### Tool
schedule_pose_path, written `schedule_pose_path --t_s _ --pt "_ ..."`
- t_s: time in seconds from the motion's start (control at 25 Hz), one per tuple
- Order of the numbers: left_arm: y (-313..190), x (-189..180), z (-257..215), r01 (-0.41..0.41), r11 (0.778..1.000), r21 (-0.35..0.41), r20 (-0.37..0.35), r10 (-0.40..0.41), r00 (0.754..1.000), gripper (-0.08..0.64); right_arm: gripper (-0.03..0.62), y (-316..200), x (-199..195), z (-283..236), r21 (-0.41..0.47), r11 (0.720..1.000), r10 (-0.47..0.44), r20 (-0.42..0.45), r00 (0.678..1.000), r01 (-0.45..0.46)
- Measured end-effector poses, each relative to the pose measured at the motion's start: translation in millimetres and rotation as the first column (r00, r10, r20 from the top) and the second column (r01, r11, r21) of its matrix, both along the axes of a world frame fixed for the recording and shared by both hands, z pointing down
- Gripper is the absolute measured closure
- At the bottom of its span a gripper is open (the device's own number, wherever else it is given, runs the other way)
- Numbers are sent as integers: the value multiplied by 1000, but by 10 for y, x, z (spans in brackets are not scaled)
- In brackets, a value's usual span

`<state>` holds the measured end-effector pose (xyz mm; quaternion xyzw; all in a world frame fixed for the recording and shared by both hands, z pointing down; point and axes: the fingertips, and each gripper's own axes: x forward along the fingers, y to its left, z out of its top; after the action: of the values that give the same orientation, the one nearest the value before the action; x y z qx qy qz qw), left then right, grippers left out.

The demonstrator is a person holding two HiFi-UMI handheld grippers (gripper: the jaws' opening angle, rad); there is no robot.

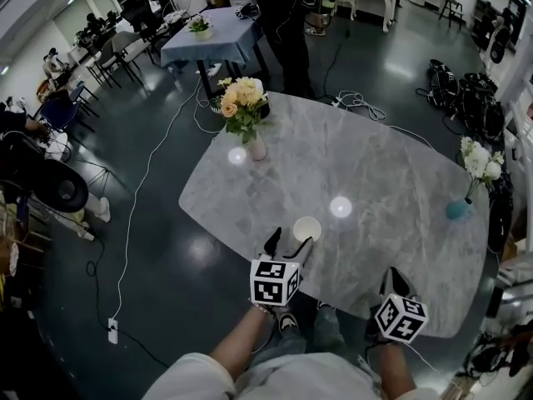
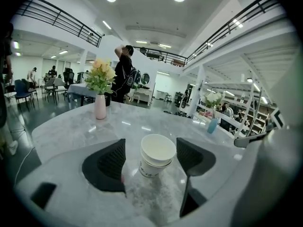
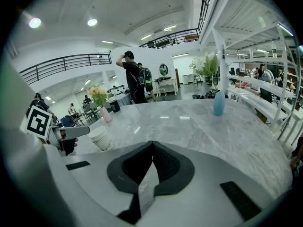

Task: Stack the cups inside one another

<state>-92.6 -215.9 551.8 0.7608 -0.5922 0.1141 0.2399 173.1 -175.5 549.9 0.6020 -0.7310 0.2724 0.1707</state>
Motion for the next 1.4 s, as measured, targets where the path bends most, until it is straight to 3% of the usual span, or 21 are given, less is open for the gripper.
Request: schedule_pose_path --t_s 0.08,0.16,0.28,0.52,0.72,0.92,1.4 --pt "66 -66 -70 32 999 5 -22 -32 999 236 584 1 -29 -34 5 1000 -10 2 1000 10" --pt "122 -153 -136 66 998 11 -27 -66 997 304 584 -22 -79 -70 12 1000 -23 5 1000 23" --pt "195 -297 -238 112 993 39 -5 -112 994 404 584 -85 -191 -114 26 998 -49 12 999 49" --pt "376 -586 -398 229 971 73 10 -231 973 533 584 -188 -429 -240 58 993 -108 27 994 106" --pt "618 -771 -403 274 959 67 -10 -274 962 551 584 -149 -617 -284 74 989 -132 34 991 129" --pt "840 -756 -404 253 965 63 -53 -250 967 551 584 -1 -705 -341 90 989 -120 50 991 116" --pt "1205 -255 -317 77 996 43 -73 -74 995 551 584 480 -676 -432 103 994 -54 84 995 45"
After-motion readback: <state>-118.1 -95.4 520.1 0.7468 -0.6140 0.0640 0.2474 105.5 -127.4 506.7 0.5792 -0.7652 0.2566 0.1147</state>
